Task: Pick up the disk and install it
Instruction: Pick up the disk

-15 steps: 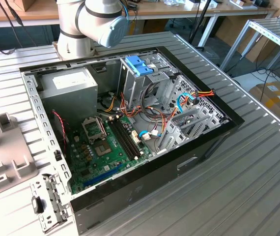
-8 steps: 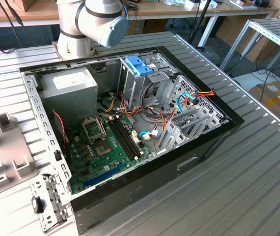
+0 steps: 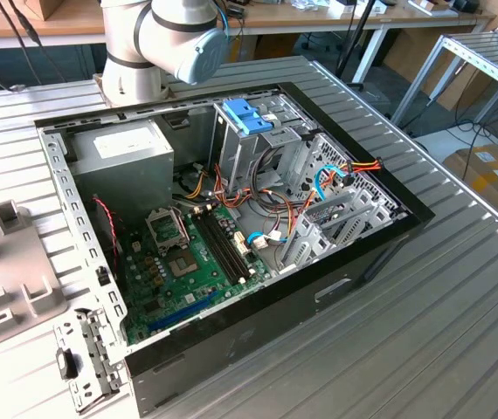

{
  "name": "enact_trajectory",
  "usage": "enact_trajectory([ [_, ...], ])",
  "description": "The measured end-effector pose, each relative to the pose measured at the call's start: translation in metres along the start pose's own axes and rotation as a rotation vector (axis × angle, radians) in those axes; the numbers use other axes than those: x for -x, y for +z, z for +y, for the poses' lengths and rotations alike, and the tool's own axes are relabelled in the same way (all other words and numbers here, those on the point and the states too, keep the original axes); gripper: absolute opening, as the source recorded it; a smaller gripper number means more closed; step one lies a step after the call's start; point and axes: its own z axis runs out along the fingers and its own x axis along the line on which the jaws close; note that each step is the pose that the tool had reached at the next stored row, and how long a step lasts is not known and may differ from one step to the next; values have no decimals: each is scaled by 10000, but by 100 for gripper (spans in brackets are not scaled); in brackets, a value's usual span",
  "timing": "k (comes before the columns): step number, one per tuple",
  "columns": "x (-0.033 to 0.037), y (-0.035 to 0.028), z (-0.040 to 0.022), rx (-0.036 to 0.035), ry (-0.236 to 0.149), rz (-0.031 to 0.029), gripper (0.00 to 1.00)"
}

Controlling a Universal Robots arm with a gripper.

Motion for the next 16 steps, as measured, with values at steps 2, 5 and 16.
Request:
enact_trajectory([
  [2, 1, -12, 1, 9, 4, 93, 37],
  [5, 3, -42, 2, 12, 6, 155, 37],
  [16, 16, -148, 7, 13, 7, 157, 37],
])
